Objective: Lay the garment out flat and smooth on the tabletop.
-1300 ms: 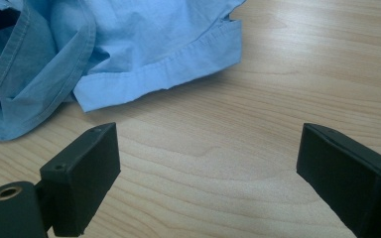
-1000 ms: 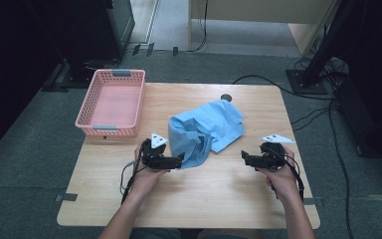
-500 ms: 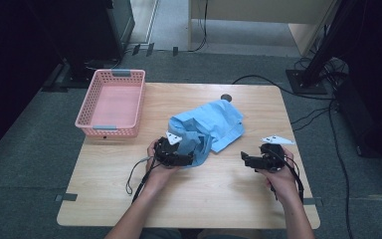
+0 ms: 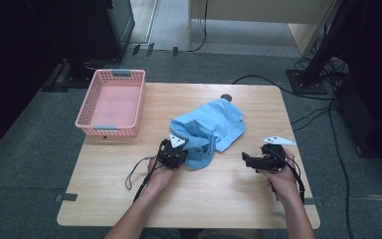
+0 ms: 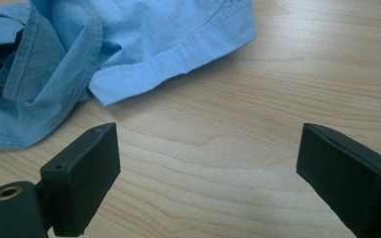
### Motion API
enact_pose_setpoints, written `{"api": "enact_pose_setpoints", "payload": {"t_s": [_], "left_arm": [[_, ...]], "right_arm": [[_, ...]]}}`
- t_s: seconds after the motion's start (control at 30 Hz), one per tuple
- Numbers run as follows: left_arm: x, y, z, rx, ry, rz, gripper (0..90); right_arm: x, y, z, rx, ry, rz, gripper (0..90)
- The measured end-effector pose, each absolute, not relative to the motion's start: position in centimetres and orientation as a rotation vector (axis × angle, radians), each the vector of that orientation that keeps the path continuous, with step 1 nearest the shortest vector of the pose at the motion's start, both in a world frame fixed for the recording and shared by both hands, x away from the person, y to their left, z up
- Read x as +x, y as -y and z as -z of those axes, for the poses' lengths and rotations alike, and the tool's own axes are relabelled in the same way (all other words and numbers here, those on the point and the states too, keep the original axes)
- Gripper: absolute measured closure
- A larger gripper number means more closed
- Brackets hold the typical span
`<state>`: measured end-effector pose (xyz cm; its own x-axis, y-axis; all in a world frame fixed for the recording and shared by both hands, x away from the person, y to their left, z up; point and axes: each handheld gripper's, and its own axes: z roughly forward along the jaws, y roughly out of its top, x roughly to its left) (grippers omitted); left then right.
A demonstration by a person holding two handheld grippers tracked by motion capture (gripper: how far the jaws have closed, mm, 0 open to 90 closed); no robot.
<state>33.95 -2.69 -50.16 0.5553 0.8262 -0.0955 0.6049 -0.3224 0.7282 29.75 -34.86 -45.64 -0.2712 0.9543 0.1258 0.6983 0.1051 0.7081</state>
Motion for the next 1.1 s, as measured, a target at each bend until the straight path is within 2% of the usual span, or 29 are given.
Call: {"api": "enact_pose_setpoints", "payload": {"t_s": [0.57,0.87,1.1], "left_arm": [[29.6,4.1,50.0,2.146,-0.938,-0.316,90.0],[26.5,4.3,49.9,2.226,-0.73,-0.274,90.0],[25.5,3.1,50.0,2.214,-0.71,-0.243,90.0]], "right_arm": [[29.8,35.1,45.9,1.627,-2.02,-0.952,9.6],[29.7,35.3,45.8,1.627,-2.016,-0.951,9.7],[29.7,35.3,45.9,1.634,-2.014,-0.947,9.7]]}}
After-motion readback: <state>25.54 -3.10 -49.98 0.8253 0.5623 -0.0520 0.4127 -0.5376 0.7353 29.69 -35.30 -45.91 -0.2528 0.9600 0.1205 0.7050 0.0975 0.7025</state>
